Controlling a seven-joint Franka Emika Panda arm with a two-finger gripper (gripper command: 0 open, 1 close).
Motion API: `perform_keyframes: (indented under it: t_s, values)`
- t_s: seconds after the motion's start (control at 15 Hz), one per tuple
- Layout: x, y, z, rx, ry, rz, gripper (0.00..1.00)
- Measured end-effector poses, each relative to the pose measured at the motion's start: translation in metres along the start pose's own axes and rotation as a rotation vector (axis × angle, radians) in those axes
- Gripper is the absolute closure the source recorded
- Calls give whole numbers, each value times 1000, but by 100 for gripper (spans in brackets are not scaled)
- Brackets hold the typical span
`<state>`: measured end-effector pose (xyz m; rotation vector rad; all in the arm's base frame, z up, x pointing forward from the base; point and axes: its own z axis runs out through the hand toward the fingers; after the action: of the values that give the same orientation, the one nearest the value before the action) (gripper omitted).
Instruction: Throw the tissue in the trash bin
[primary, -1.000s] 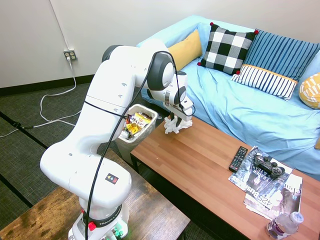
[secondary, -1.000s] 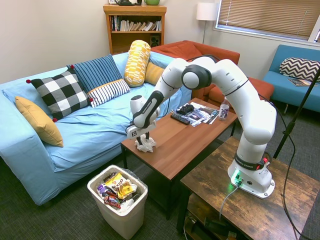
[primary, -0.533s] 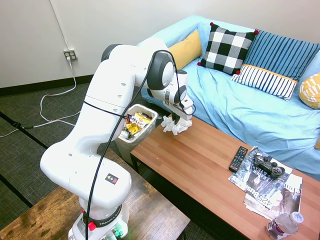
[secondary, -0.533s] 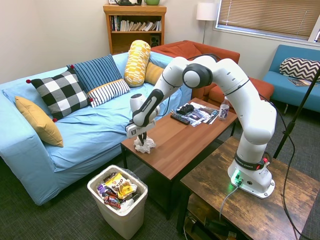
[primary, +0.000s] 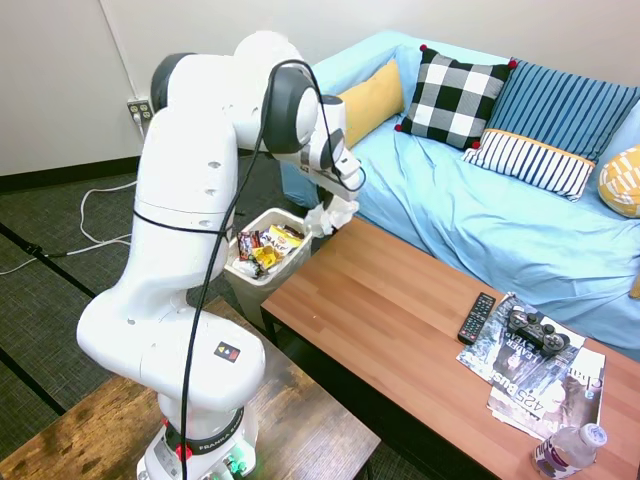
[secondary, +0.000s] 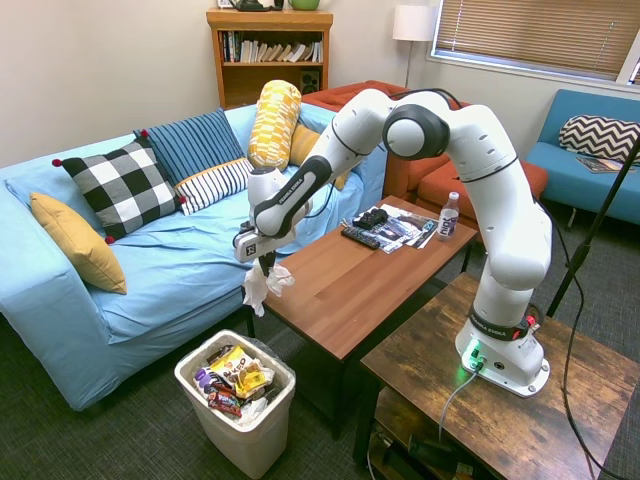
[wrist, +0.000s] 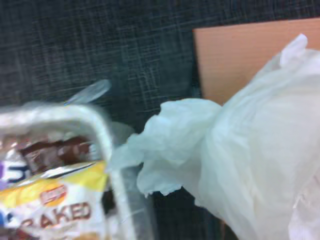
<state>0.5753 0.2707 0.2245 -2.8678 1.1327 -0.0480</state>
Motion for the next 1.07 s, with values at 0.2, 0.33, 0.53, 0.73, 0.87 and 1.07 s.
perform_keyframes:
  t_s: [0.2, 0.33, 0.53, 0.73, 0.87, 1.07]
  values:
    - [-101, -24, -14, -14, 25, -108, 100]
    - [-161, -29, -5, -34, 37, -167, 100]
    - [-214, -25, 31, -87, 45, -216, 100]
    - [-216, -25, 77, -129, 62, -222, 0]
    - [-207, -32, 91, -133, 69, -211, 0]
    - [-201, -39, 96, -127, 75, -203, 0]
